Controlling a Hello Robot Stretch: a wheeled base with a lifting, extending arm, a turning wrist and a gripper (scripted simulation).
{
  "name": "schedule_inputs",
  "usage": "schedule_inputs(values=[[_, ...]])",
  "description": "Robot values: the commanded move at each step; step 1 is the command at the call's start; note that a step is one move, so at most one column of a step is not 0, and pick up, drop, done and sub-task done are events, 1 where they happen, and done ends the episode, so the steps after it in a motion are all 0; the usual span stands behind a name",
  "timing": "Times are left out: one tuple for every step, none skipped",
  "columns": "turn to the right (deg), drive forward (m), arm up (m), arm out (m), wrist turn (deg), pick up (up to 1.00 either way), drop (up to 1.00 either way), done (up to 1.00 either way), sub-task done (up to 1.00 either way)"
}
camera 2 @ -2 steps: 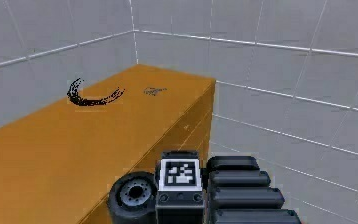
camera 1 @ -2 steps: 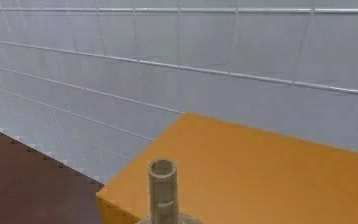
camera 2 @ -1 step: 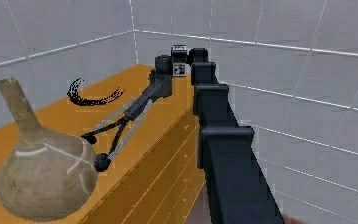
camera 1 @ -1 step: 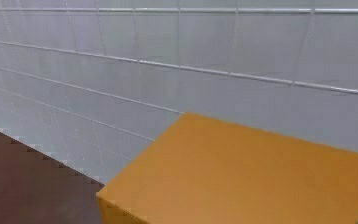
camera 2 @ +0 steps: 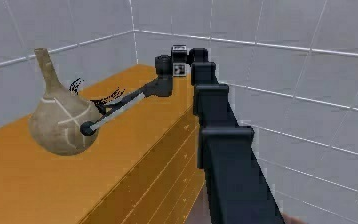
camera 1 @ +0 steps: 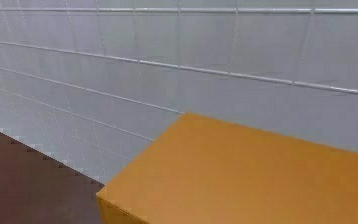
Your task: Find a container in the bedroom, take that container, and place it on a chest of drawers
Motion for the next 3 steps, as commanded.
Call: schedule_inputs(values=[[0.0,0.00,-0.12,0.00,0.0,0.00,0.00,0.00,0.00],[0.0,0.00,0.00,0.00,0.0,0.00,1.00,0.00,0.00],[0.0,0.00,0.00,-0.10,0.0,0.00,0.00,0.00,0.00]])
